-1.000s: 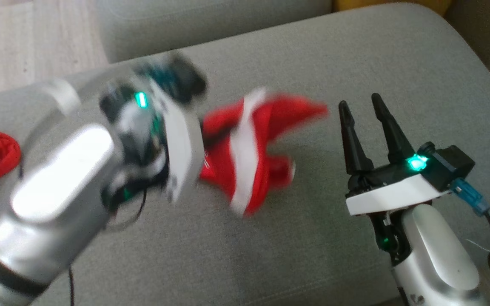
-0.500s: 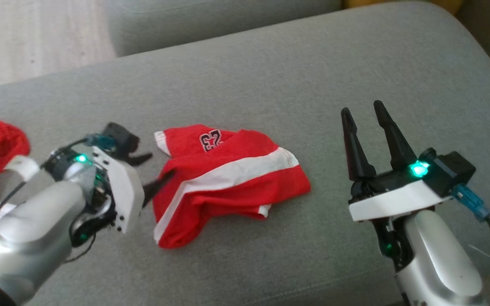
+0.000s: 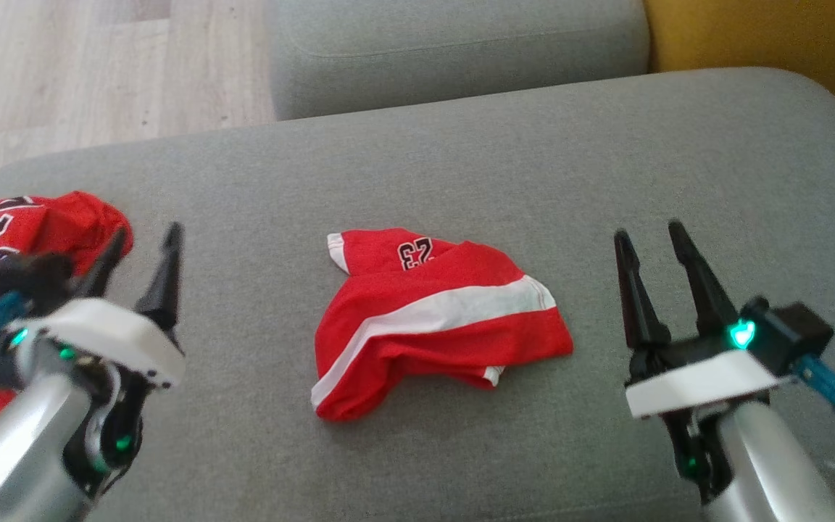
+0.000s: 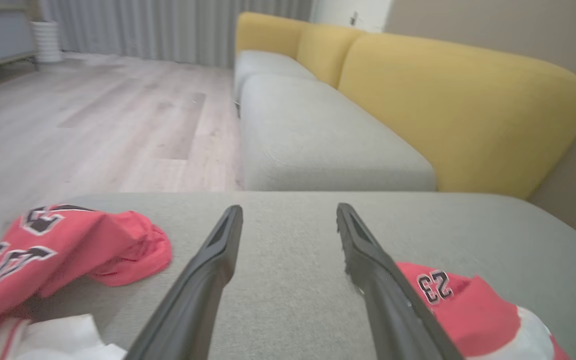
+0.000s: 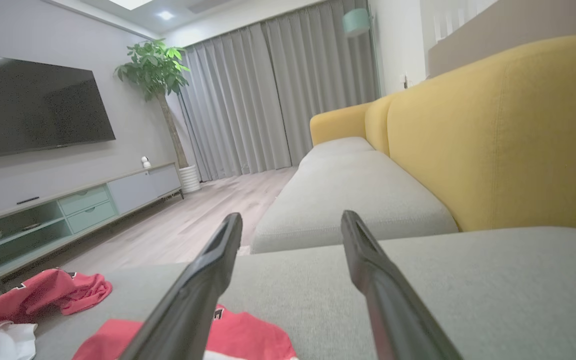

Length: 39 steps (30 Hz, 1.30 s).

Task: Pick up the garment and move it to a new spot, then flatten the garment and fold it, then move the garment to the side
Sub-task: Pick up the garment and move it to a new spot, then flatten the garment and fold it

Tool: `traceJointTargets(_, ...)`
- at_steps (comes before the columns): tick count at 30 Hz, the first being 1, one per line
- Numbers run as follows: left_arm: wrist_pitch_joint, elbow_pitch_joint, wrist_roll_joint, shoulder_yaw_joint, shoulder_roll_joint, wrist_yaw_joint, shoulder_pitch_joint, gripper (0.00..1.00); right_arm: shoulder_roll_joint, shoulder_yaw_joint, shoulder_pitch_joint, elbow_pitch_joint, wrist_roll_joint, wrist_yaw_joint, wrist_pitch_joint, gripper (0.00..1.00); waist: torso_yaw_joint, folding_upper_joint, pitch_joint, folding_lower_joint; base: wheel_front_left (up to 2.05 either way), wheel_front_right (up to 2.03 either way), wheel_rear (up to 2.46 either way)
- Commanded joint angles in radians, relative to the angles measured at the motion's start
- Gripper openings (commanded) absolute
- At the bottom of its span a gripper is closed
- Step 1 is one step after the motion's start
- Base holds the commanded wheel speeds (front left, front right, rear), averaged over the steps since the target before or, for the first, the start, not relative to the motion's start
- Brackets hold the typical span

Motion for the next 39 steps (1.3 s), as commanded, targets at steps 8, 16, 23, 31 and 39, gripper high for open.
traceJointTargets(8, -0.012, -0.239, 0.299, 0.472, -0.161, 0.071, 0.372, 1.0, -0.017, -0.012, 0.061, -0.025, 0.001, -0.001, -0.006, 1.0, 0.02, 0.0, -0.022, 0.0, 0.0, 0.0, 0.0)
traceJointTargets(16, -0.012, -0.24, 0.421, 0.598, -0.314, -0.024, 0.502, 1.0, -0.021, -0.025, 0.068, -0.012, -0.008, -0.001, -0.006, 1.0, 0.018, 0.0, -0.024, 0.0, 0.0, 0.0, 0.0)
traceJointTargets(23, -0.012, -0.198, 0.482, 0.662, -0.381, -0.109, 0.508, 1.0, -0.026, -0.02, 0.061, -0.004, -0.007, -0.001, -0.006, 1.0, 0.015, 0.0, -0.027, 0.0, 0.0, 0.0, 0.0)
traceJointTargets(31, -0.013, -0.154, 0.523, 0.699, -0.428, -0.167, 0.503, 1.0, -0.028, -0.014, 0.056, 0.006, -0.004, -0.001, -0.006, 1.0, 0.014, 0.0, -0.028, 0.0, 0.0, 0.0, 0.0)
traceJointTargets(39, -0.013, -0.137, 0.555, 0.712, -0.468, -0.204, 0.499, 1.0, -0.025, 0.033, -0.035, 0.144, 0.04, -0.001, 0.073, 1.0, 0.052, 0.0, -0.02, 0.0, 0.0, 0.0, 0.0)
